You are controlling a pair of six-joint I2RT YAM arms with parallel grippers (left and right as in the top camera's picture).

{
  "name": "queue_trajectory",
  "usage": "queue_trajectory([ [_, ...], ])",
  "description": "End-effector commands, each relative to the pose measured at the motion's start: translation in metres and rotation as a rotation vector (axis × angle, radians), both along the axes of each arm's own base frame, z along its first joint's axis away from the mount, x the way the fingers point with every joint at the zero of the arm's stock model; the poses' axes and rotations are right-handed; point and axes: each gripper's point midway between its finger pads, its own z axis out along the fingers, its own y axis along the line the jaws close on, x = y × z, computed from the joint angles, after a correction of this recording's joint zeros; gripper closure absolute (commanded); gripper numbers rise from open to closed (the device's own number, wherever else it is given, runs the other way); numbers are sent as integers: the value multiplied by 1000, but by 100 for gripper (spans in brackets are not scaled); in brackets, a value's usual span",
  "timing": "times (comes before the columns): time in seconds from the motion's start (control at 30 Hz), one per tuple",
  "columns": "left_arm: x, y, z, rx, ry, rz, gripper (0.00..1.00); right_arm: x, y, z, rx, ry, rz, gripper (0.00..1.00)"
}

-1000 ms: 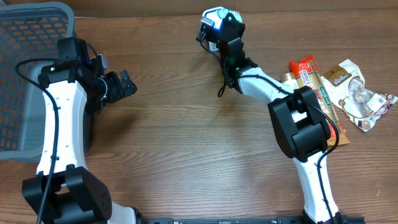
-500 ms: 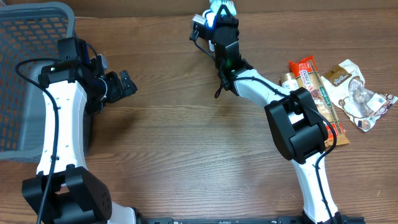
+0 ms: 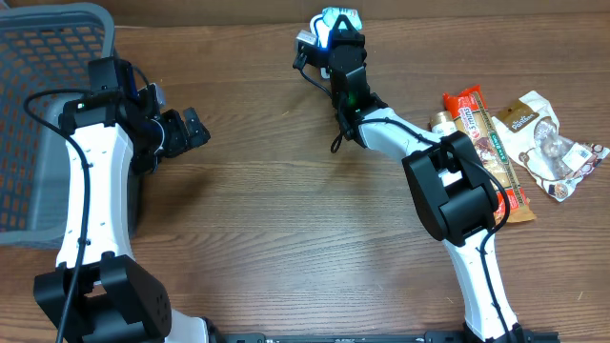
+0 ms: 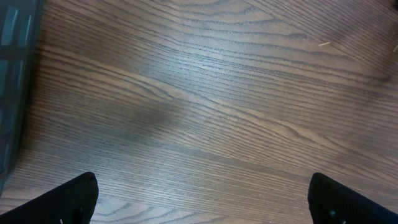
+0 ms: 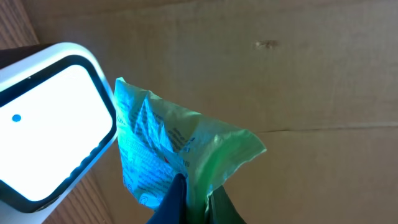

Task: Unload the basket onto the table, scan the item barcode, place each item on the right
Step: 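Hold the wipes packet's barcode in front of the white scanner, then carry the wipes packet right and drop it onto the item pile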

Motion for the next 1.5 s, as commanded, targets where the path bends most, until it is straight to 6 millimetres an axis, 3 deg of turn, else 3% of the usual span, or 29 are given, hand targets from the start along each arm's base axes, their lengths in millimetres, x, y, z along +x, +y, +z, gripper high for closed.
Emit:
queue_trajectory([
  [0.0, 4, -1, 3, 10, -13, -23, 0, 2, -2, 8, 12, -15, -1, 96],
  [0.17, 4, -1, 3, 10, -12, -23, 0, 1, 2, -4, -9, 30, 22, 96],
  [0.3, 4, -1, 3, 10, -12, -23, 0, 1, 1, 0, -3, 15, 16, 96],
  [0.47, 4, -1, 3, 10, -13, -23, 0, -3, 3, 41, 80, -65, 9, 96],
  [0.63, 4, -1, 3, 10, -12, -23, 0, -22, -15, 112, 404, -102, -63, 96],
  [0.77, 4, -1, 3, 10, -13, -23, 0, -58, -25, 148, 630, 60, -66, 96],
  [0.9, 4, -1, 3, 11, -13, -24, 0, -116, -40, 182, 1089, 271, -90, 96],
  [1.0, 4, -1, 3, 10, -12, -23, 0, -159, -62, 192, 1433, 462, -166, 96],
  [1.13, 4, -1, 3, 10, -13, -23, 0, -202, -113, 180, 1708, 662, -379, 96],
  [1.23, 4, -1, 3, 10, -13, -23, 0, -218, -173, 146, 1810, 704, -654, 96],
  [1.47, 4, -1, 3, 10, -12, -23, 0, -226, -264, 52, 1933, 692, -1033, 96],
])
